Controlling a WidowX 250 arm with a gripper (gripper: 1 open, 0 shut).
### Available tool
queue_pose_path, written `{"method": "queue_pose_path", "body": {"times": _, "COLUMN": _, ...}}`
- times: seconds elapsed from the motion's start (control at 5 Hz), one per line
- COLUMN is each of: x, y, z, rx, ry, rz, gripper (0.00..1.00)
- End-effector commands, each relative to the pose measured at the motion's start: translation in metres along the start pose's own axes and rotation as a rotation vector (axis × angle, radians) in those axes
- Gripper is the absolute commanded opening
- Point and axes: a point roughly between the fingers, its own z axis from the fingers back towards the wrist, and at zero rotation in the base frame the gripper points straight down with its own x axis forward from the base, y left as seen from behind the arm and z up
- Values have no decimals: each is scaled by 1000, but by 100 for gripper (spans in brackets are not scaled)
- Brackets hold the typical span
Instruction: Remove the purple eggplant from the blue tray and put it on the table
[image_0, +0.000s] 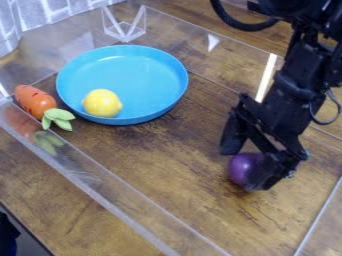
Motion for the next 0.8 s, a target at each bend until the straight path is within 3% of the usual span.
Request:
{"method": "queue_pose_path", "body": {"times": 0.0, "x": -14, "y": 13, "z": 49, "rx": 36, "ry": -116, "rz": 55, "gripper": 100}}
{"method": "queue_pose_path", "body": {"times": 0.2, "x": -30, "y": 24, "z": 72, "rx": 73, "ry": -115, "rz": 89, "gripper": 100}}
{"method": "queue_pose_path", "body": {"times": 0.4, "x": -39, "y": 29, "z": 78, "rx": 80, "ry": -116, "rz": 112, "gripper": 100}}
{"method": "queue_pose_path", "body": {"times": 0.6, "x": -36, "y": 28, "z": 74, "rx": 75, "ry": -115, "rz": 106, "gripper": 100}}
